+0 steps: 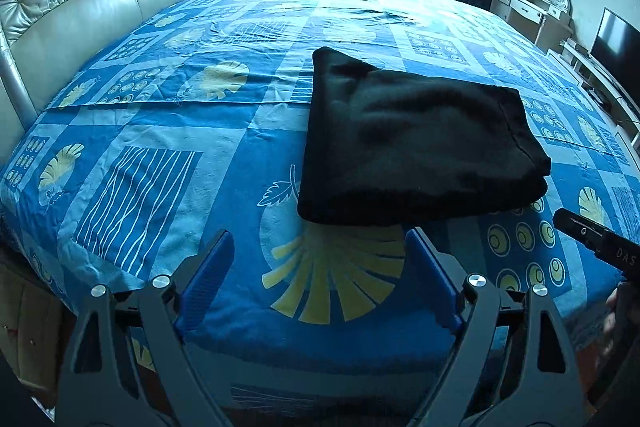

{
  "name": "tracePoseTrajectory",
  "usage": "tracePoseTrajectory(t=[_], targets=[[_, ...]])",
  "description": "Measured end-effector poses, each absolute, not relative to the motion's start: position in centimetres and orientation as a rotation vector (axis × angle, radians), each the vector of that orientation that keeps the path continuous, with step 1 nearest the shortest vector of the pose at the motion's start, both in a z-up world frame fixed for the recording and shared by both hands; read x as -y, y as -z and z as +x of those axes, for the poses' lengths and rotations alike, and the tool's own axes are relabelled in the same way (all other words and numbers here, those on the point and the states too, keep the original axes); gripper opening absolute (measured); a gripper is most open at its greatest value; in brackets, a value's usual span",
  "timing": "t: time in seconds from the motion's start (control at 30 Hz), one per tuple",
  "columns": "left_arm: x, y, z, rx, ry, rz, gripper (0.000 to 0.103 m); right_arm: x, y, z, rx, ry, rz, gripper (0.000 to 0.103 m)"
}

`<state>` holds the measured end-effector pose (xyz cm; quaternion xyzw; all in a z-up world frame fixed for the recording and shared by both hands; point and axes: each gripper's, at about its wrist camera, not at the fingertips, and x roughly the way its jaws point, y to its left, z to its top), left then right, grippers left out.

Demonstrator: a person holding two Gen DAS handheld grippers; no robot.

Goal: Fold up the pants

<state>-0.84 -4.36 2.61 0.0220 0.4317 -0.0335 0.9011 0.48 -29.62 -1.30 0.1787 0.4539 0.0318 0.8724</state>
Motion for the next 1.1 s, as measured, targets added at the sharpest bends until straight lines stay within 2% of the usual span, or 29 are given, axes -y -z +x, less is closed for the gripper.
tracePoseTrajectory(t=[1.0,1.1], targets=[[5.12,-2.59,-1.43,-0.885,0.094,0.050,0.087,28.71,0.87,-0.43,-0.957,-0.044,0.306,0.081],[5.22,-2.68,-1.48,-0.881,0.096,0.051,0.091,28.68,0.91,-0.40,-0.957,-0.046,0.304,0.081]])
